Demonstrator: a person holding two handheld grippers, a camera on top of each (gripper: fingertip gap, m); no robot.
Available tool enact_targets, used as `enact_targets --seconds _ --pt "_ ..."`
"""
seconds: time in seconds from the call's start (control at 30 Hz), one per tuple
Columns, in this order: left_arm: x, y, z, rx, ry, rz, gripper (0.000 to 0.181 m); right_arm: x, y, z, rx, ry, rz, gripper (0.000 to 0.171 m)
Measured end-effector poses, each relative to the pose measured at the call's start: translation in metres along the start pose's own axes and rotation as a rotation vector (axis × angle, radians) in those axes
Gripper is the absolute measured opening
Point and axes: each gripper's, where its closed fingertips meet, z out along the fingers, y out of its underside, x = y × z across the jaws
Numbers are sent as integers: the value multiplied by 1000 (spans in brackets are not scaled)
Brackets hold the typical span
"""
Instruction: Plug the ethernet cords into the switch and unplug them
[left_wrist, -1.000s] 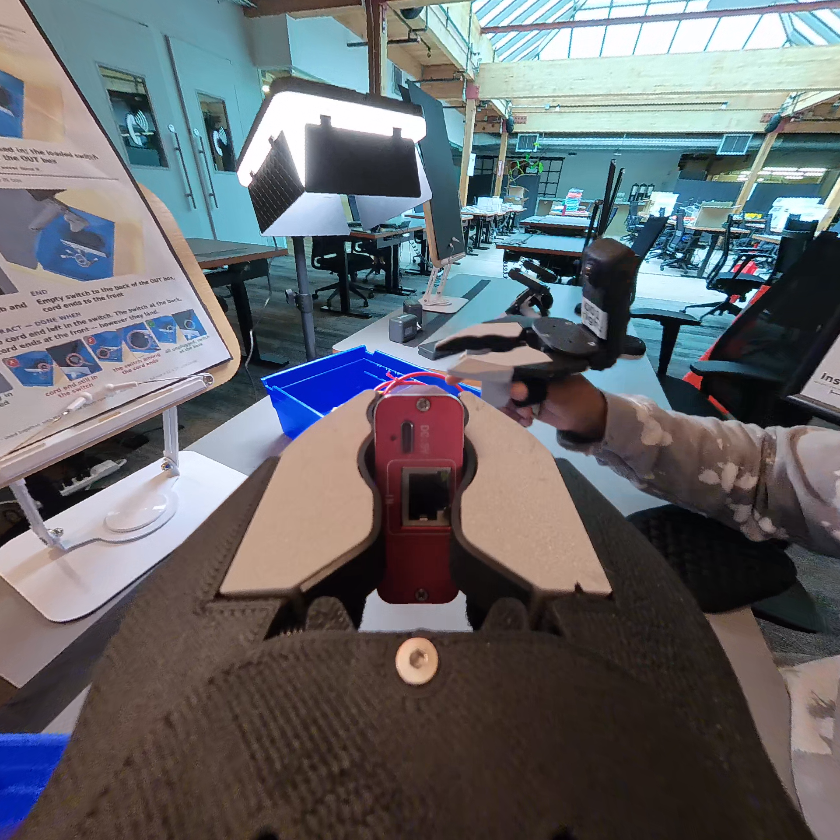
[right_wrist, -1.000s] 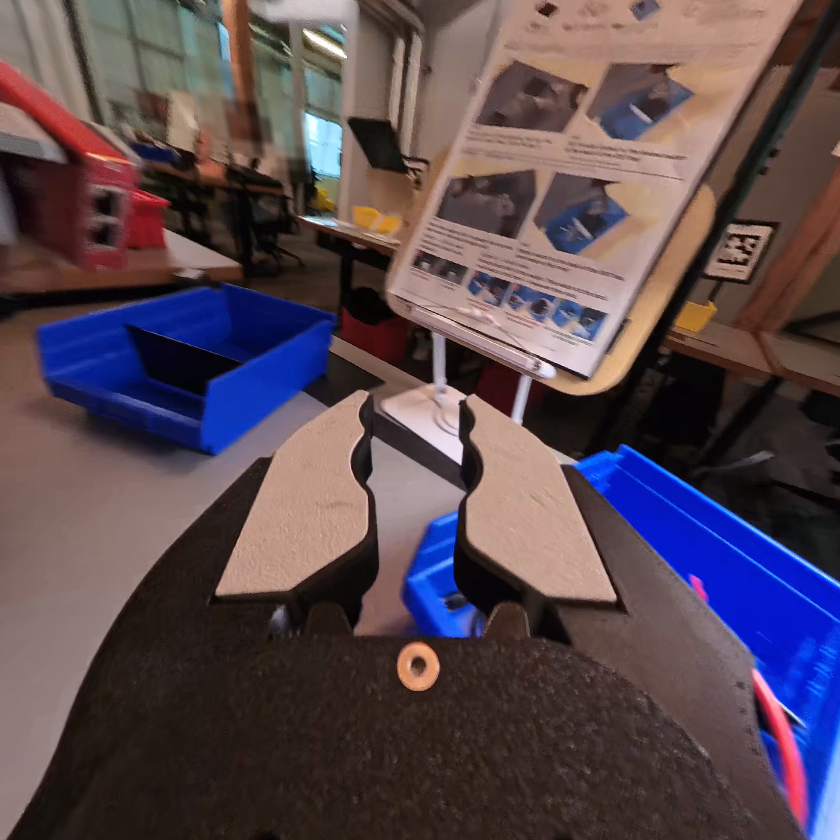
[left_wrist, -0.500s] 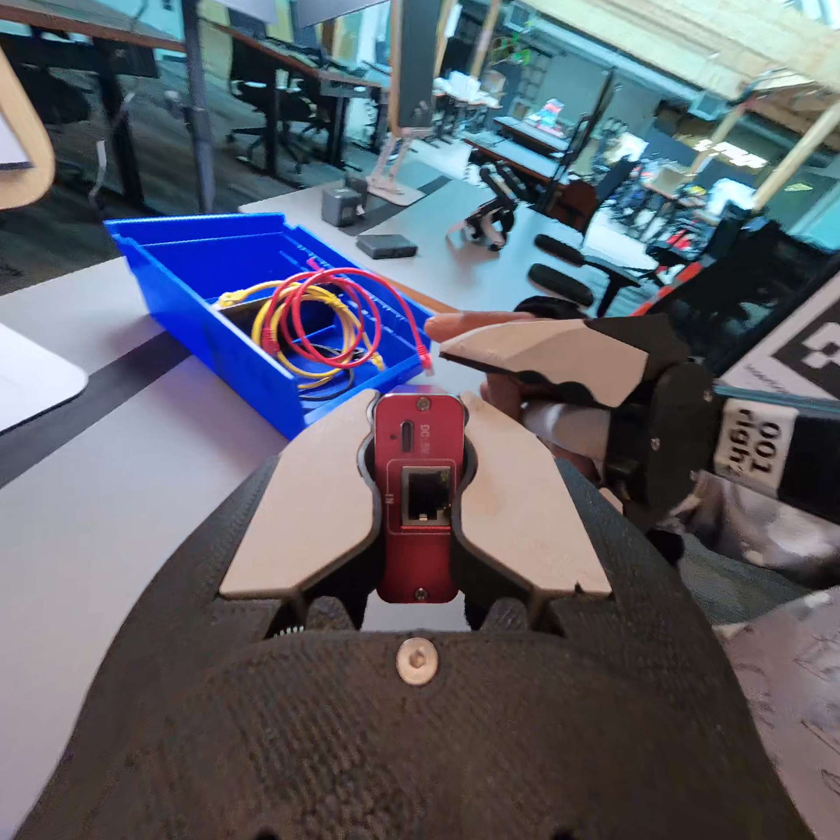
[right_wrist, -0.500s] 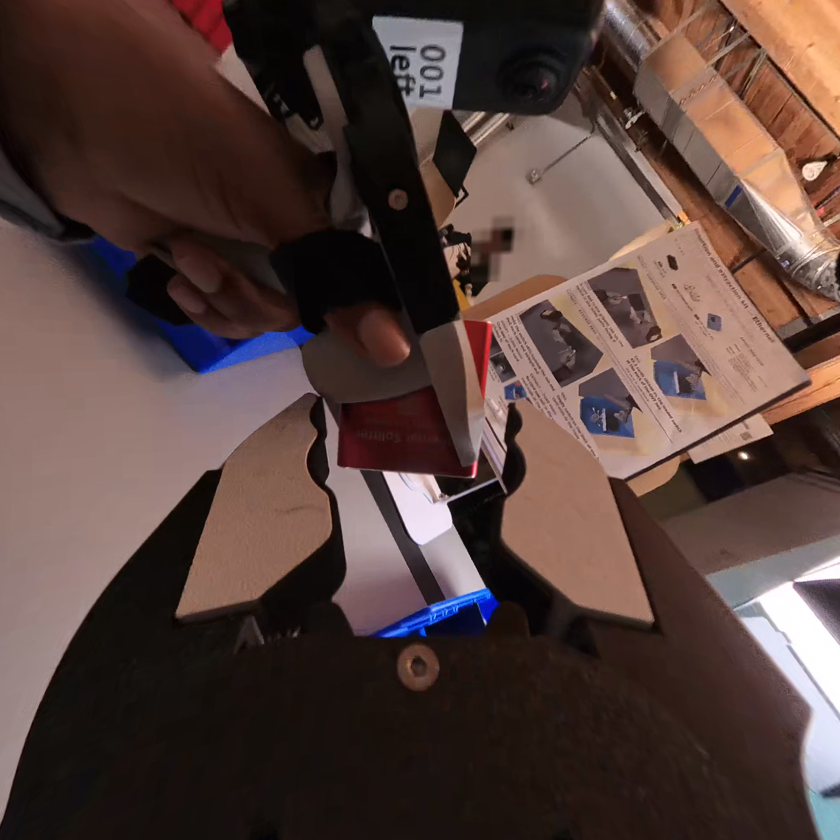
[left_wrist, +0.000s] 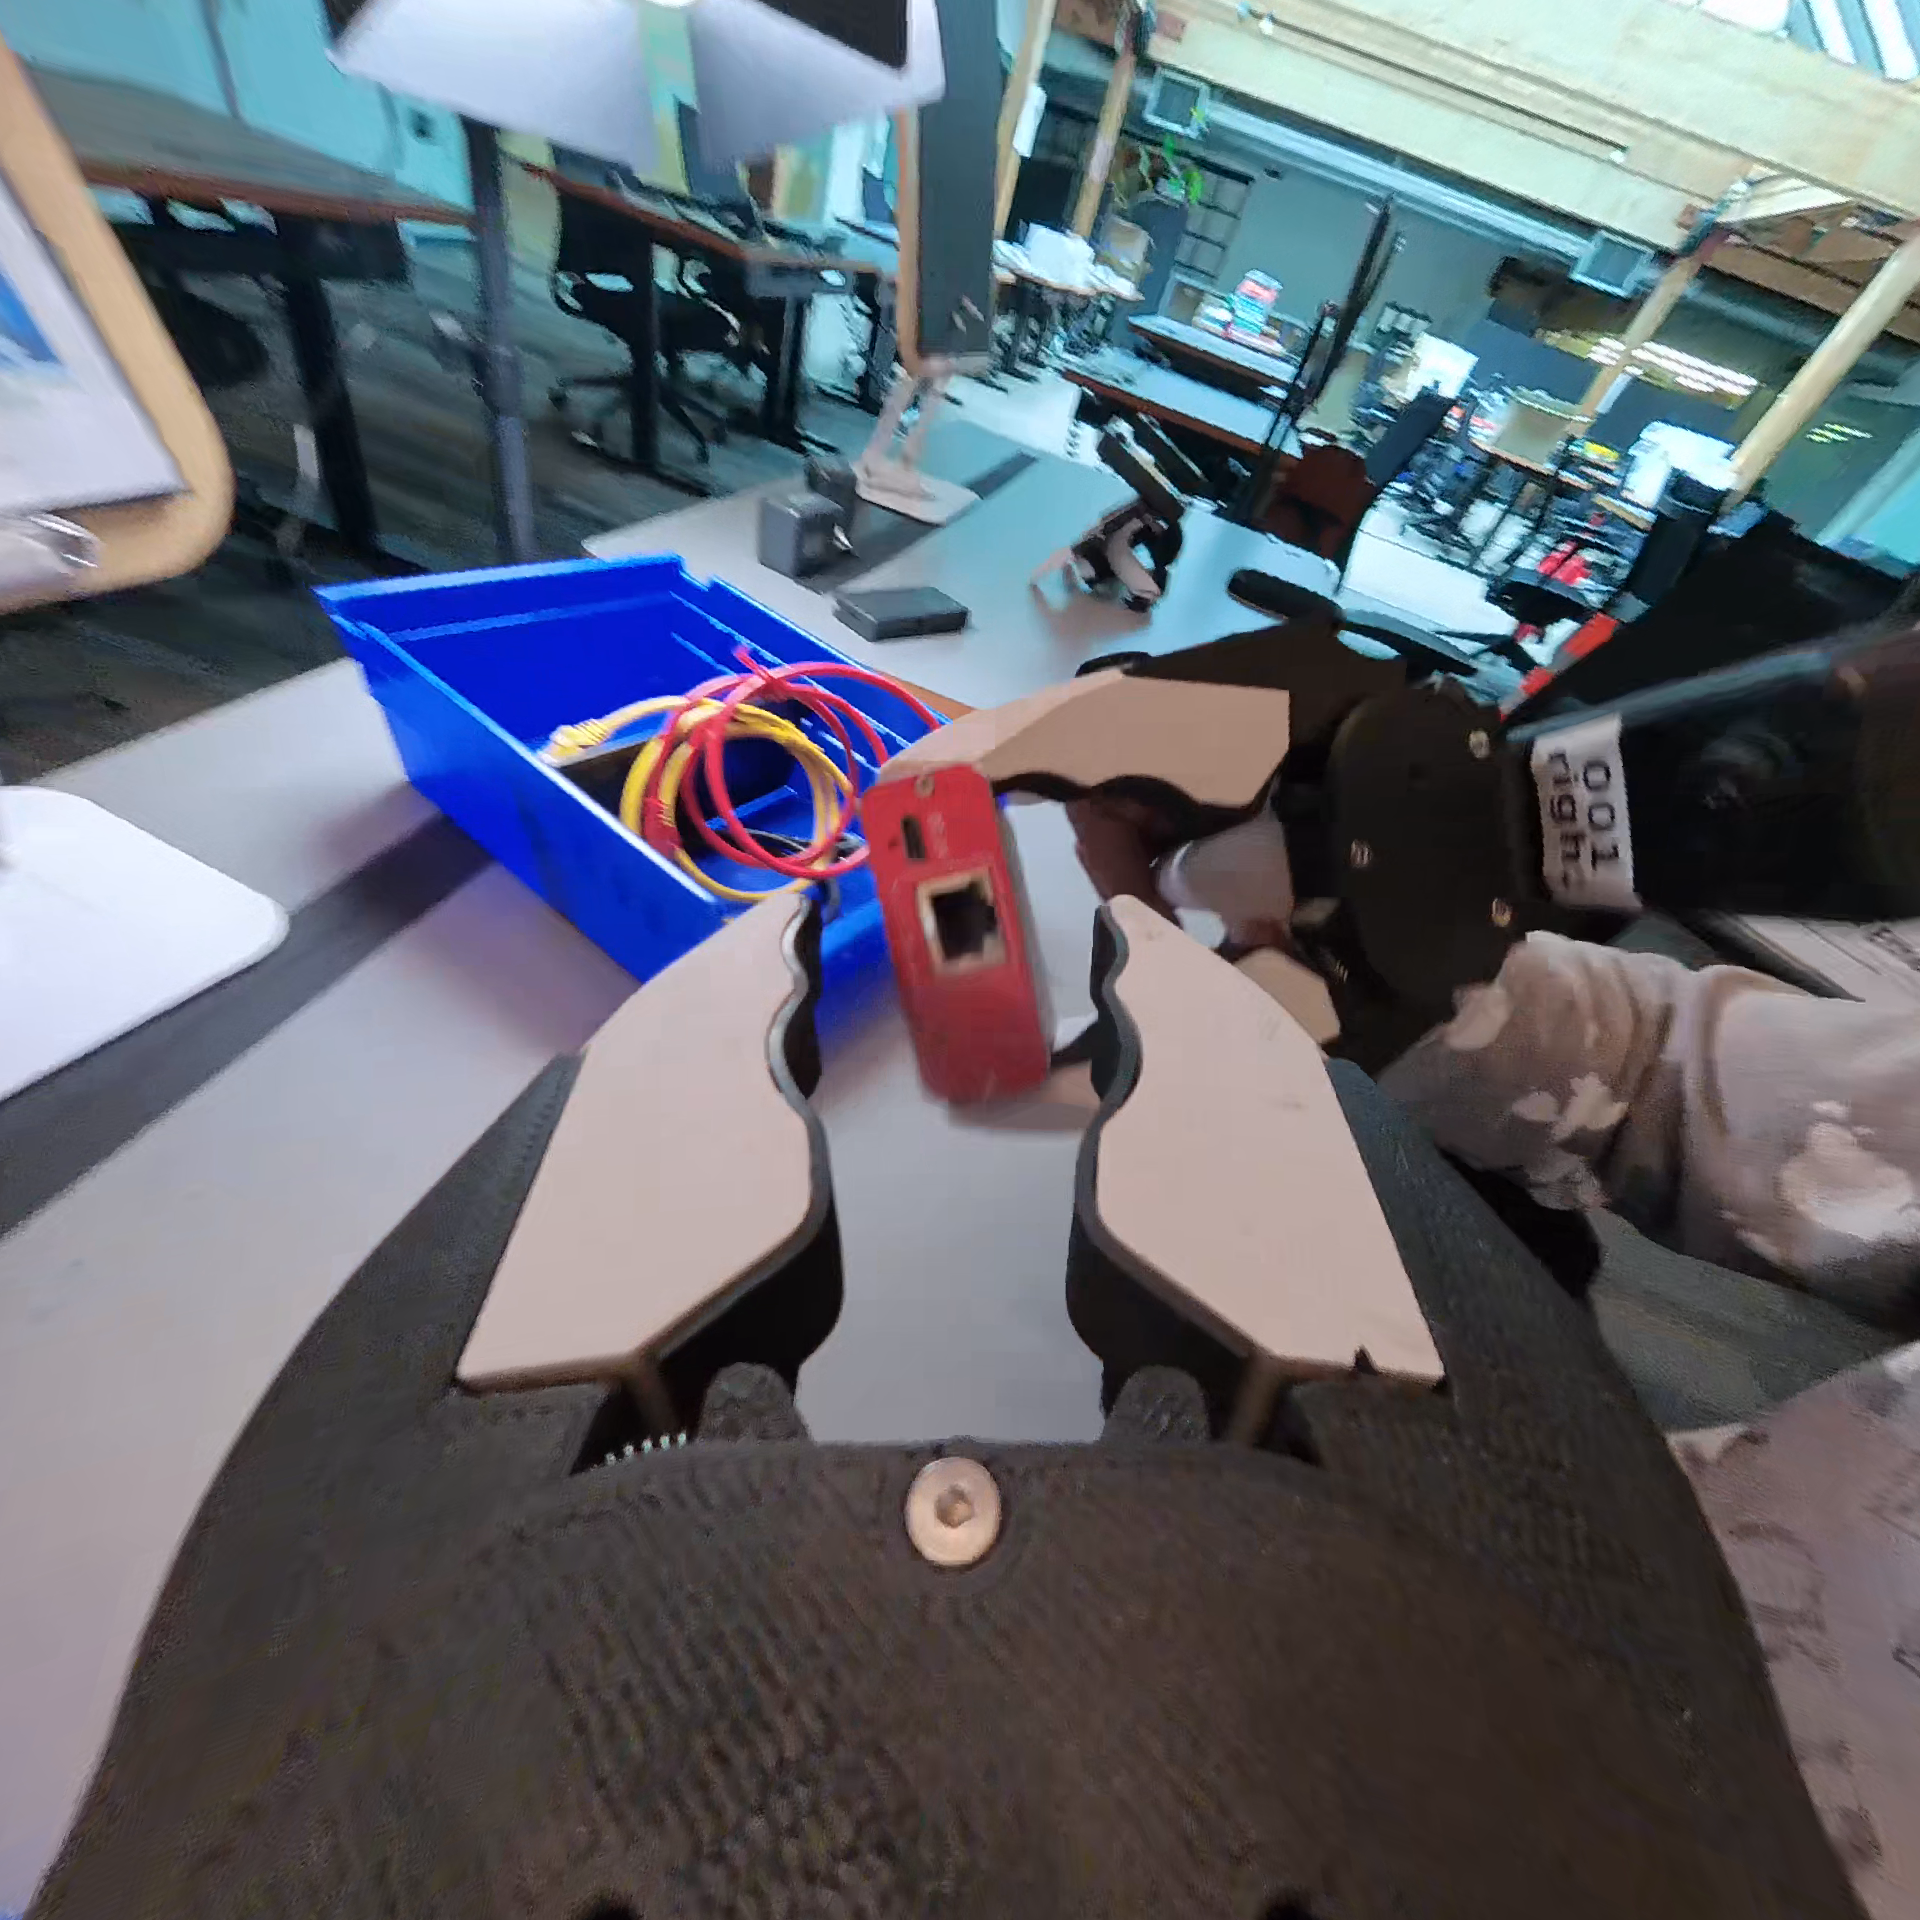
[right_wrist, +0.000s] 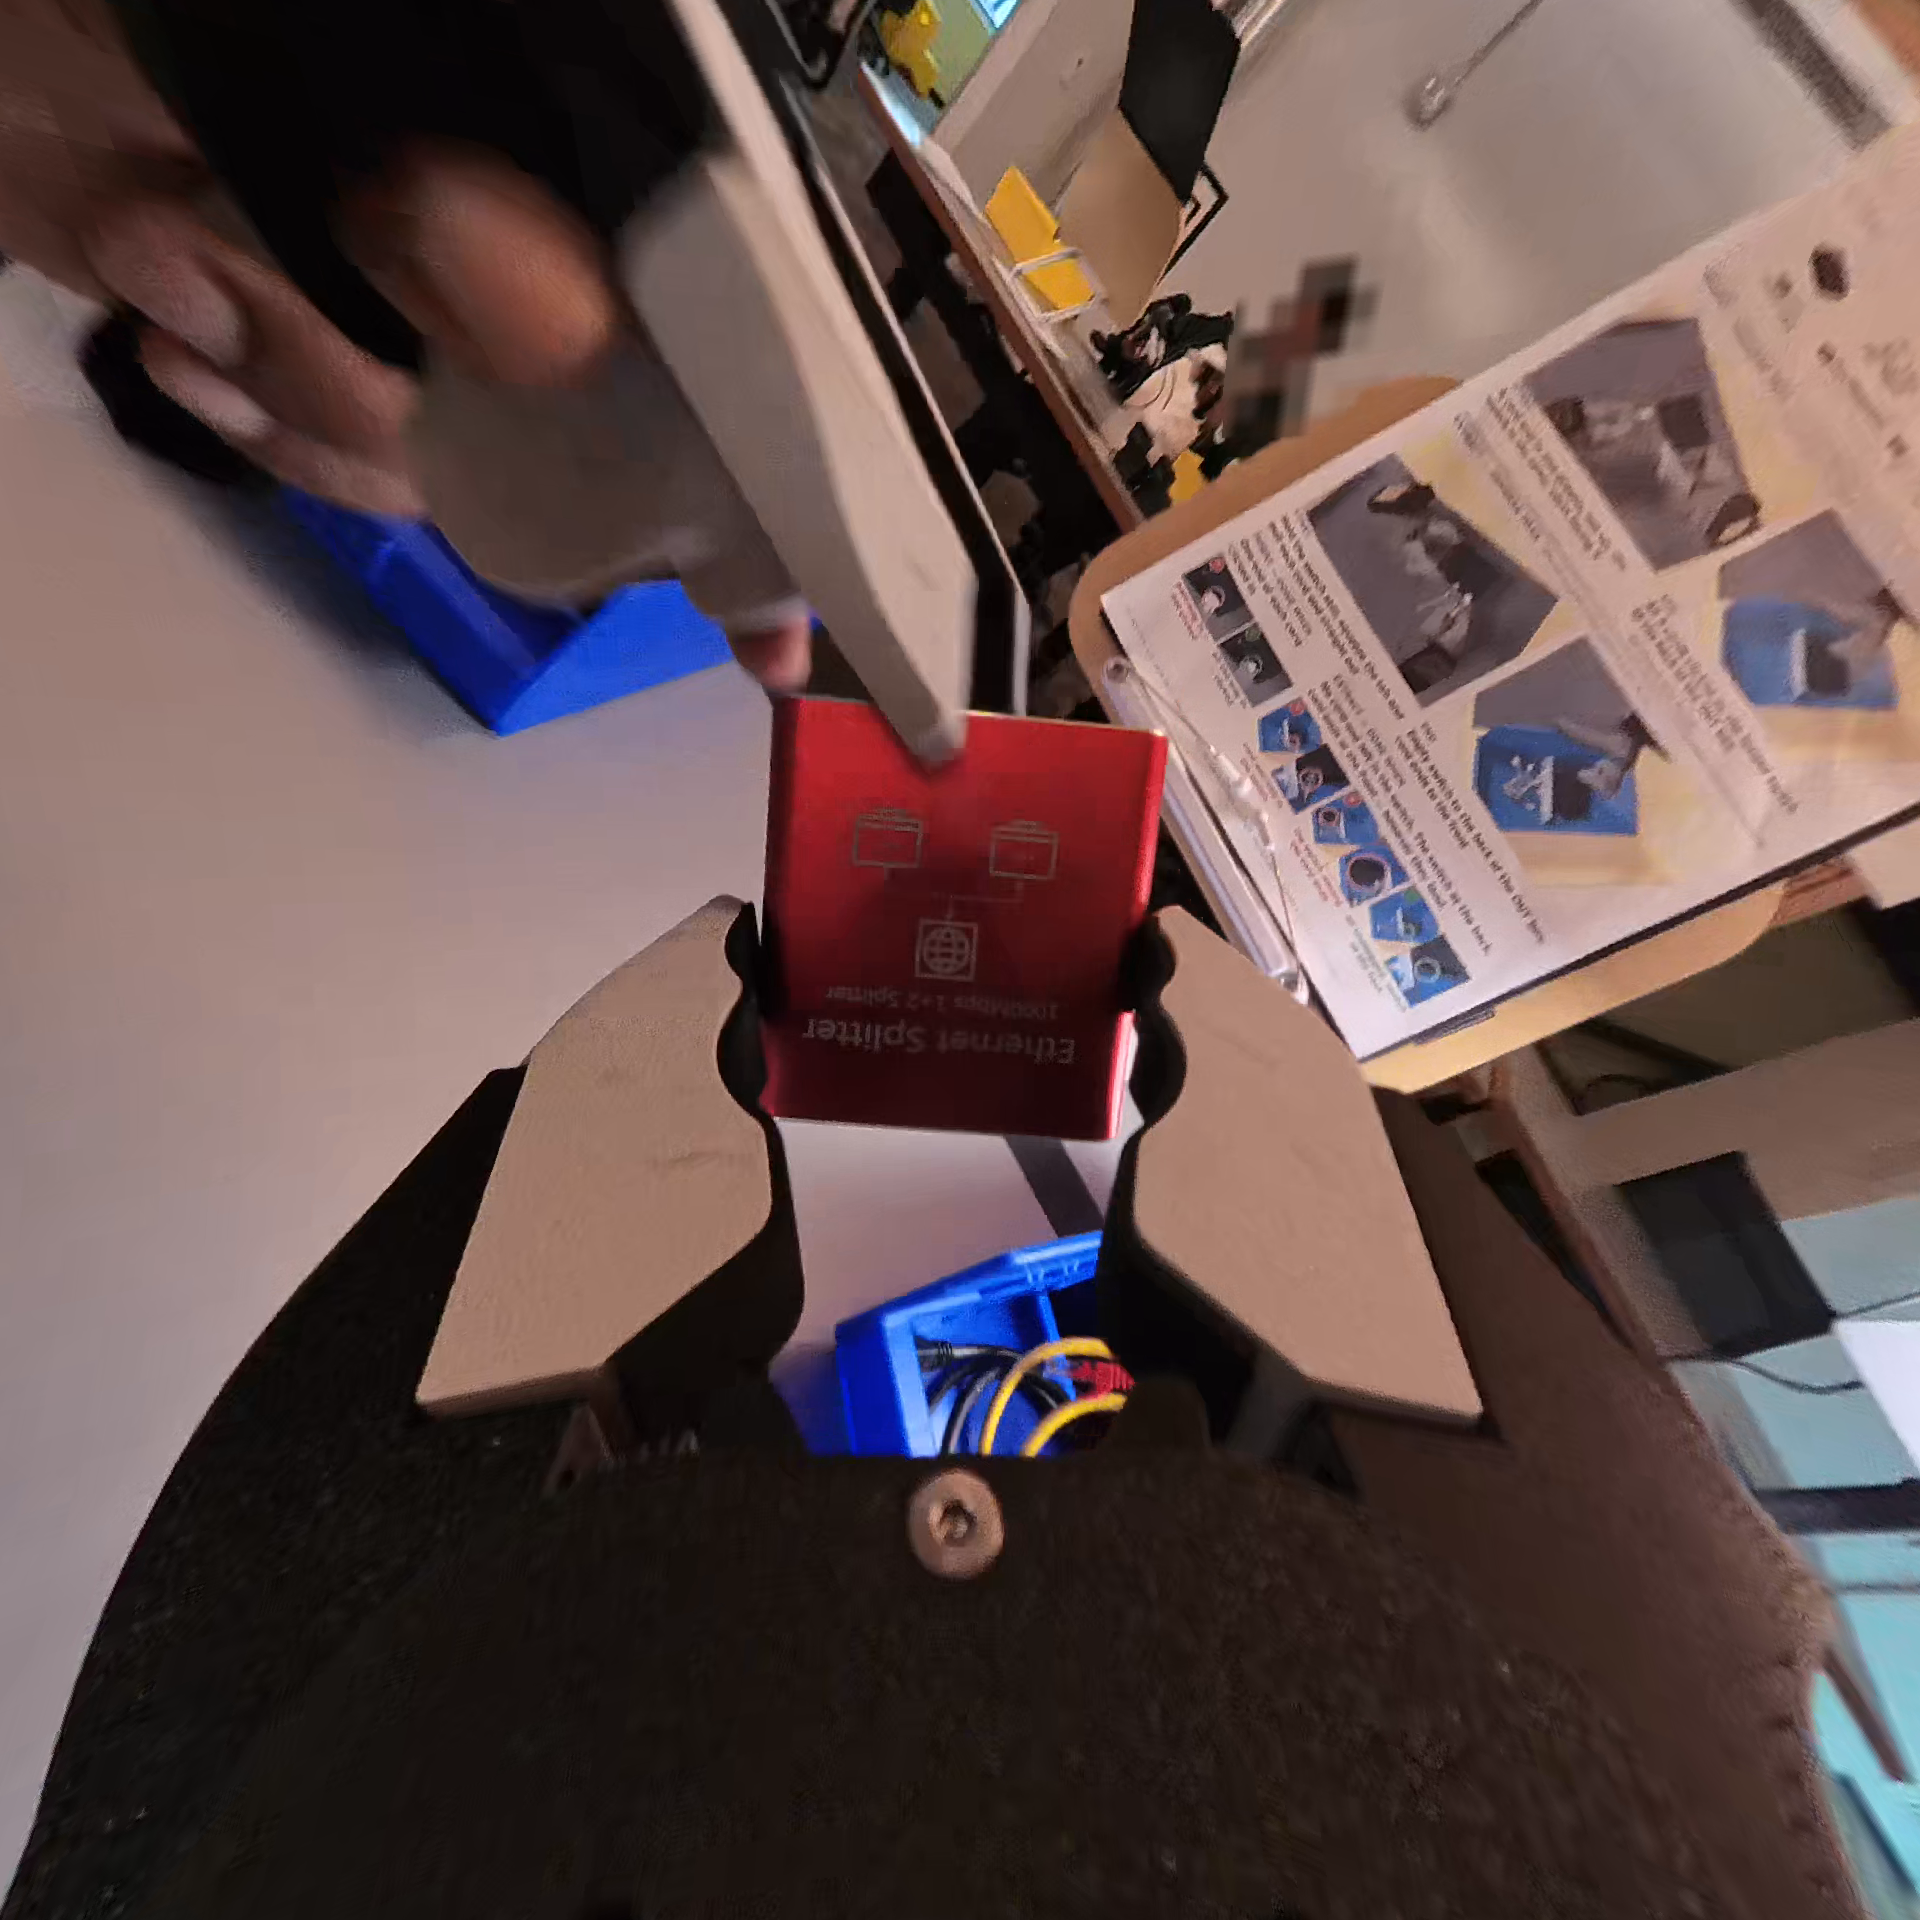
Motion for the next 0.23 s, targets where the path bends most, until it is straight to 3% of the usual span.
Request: enact_targets --seconds 0.23 --pt "-41 -27 -45 99 -238 84 55 95 65 8 -223 -100 142 68"
